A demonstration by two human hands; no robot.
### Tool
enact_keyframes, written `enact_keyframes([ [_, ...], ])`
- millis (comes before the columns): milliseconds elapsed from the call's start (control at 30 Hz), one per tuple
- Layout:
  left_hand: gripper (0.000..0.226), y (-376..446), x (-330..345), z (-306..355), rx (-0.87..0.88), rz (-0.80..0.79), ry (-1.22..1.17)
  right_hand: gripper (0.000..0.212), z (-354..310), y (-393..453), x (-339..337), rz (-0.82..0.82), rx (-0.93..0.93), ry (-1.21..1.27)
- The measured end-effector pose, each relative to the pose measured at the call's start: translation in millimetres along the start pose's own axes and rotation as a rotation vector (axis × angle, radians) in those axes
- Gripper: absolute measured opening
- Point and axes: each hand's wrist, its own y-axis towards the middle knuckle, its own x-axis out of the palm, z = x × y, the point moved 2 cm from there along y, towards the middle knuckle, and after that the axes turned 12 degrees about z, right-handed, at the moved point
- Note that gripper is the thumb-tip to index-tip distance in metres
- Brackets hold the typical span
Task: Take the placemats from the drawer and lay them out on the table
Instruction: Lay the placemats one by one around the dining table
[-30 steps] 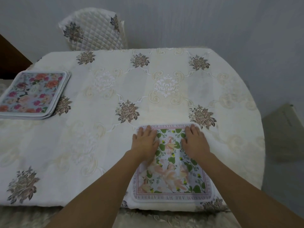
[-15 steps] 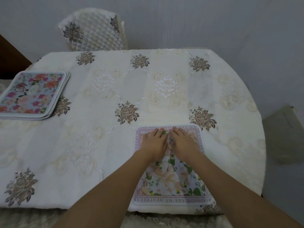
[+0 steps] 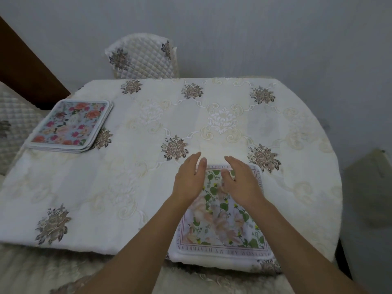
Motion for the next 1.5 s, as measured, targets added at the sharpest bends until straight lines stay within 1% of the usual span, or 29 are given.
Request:
enact_keyframes([
  [133, 0.062, -26.0, -24.8, 10.0, 0.018, 0.064, -0.021, 0.052, -26.0, -18.5, -14.7, -0.007, -0.064, 0.028],
  [233, 0.067, -50.9, -55.8, 14.9, 0.009, 0.132, -0.045, 0.055, -51.6, -35.5, -20.4, -0.033, -0.097, 0.094],
  [400, 0.061, -96.3, -130.7, 32.9, -0.09, 0.334, -0.194, 0.057, -119.9, -64.9, -19.2, -0.08, -0.201, 0.227],
  [533, 0.056, -133.9, -191.9, 41.2, -0.117, 0.516, -0.351, 0.057, -178.7, -99.0, -11.1, -0.138, -0.301, 0.335],
  [600, 0.052, -152.0, -222.2, 38.5, -0.135, 0.604, -0.412, 0.056, -206.1, -119.5, -4.7, -0.165, -0.373, 0.346],
  [667, 0.051, -161.5, -243.4, 34.5, -0.122, 0.645, -0.402, 0.056, -223.2, -132.8, 0.0, -0.179, -0.431, 0.323],
  [733, 0.057, -175.9, -269.5, 21.3, -0.065, 0.682, -0.321, 0.057, -243.6, -149.6, 7.8, -0.191, -0.517, 0.257],
  [800, 0.067, -186.5, -293.4, 4.1, -0.017, 0.686, -0.115, 0.058, -260.8, -163.3, 15.8, -0.18, -0.59, 0.183],
  [833, 0.069, -191.8, -305.1, -6.5, -0.009, 0.678, 0.013, 0.059, -269.1, -169.6, 21.0, -0.173, -0.618, 0.148],
  [967, 0.065, -217.9, -353.2, -50.0, -0.064, 0.604, 0.483, 0.061, -300.7, -199.9, 50.4, -0.131, -0.691, -0.041],
  [1033, 0.063, -233.9, -380.8, -71.9, -0.071, 0.601, 0.61, 0.06, -319.5, -220.4, 69.6, -0.074, -0.728, -0.096],
  [1100, 0.062, -252.7, -409.7, -93.8, -0.078, 0.614, 0.656, 0.059, -339.6, -243.9, 92.3, -0.037, -0.743, -0.1],
  [1200, 0.062, -280.8, -450.3, -127.7, -0.069, 0.629, 0.685, 0.061, -367.9, -282.5, 131.3, -0.029, -0.761, -0.15],
  [1333, 0.063, -319.3, -495.7, -167.8, -0.075, 0.624, 0.734, 0.062, -401.3, -331.0, 179.9, -0.066, -0.794, -0.209],
  [1500, 0.062, -346.5, -546.8, -210.6, -0.151, 0.635, 0.722, 0.063, -449.7, -366.8, 226.1, -0.122, -0.876, -0.24],
])
